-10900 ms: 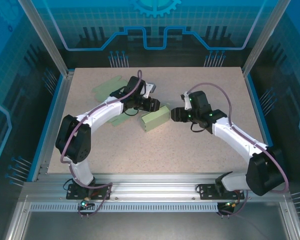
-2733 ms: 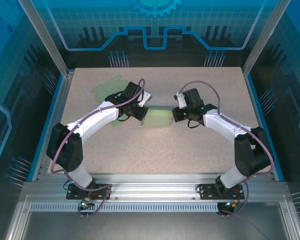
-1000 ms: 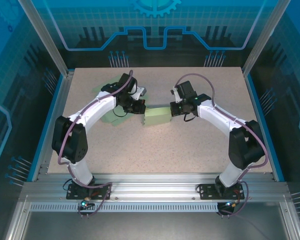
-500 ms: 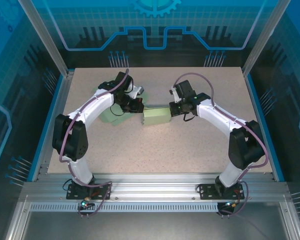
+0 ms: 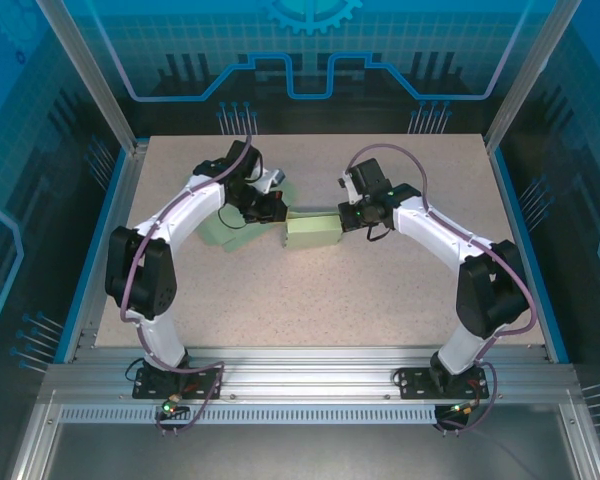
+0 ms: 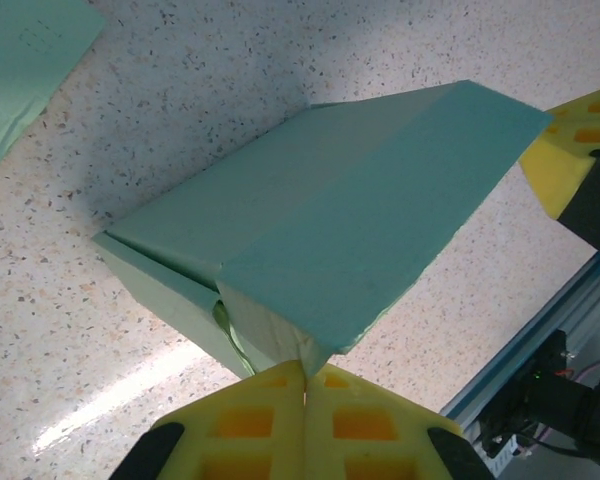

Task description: Fold the paper box

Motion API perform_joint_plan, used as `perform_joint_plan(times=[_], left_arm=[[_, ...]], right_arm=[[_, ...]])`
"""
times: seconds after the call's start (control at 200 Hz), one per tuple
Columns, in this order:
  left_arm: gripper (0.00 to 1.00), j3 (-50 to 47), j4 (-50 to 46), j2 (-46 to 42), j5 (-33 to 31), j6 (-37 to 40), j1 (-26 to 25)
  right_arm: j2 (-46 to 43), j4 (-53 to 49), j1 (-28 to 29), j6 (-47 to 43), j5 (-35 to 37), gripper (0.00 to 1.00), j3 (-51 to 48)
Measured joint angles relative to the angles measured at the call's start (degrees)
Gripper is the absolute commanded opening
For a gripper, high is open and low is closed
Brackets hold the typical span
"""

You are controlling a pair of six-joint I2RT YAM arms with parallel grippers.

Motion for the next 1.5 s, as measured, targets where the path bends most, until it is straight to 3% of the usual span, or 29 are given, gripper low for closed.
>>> perform_joint_plan(times=[0.705,1.016,1.216,1.501], left_arm=[[0.0,-6.5,4.8,0.6,1.6,-1.9,1.0],[0.02,-10.8,8.2,0.6,0.3,-2.5,1.0],[0.19,-12.8,10.1,0.3,0.0,-3.1,0.5],[0.66,-16.7,11.0,-9.6,-6.8,-5.9,0.2]], right_arm=[[0.9,1.4,0.3,-0.3,-0.4,0.0,0.0],[-0.4,7.0,0.3,0.3,-0.2,0.0,-5.5],[-2.8,12.1,0.3,0.8,-0.2,0.0,-10.1],[-4.9,16.4,0.3,1.0,0.1,0.0,-14.2]])
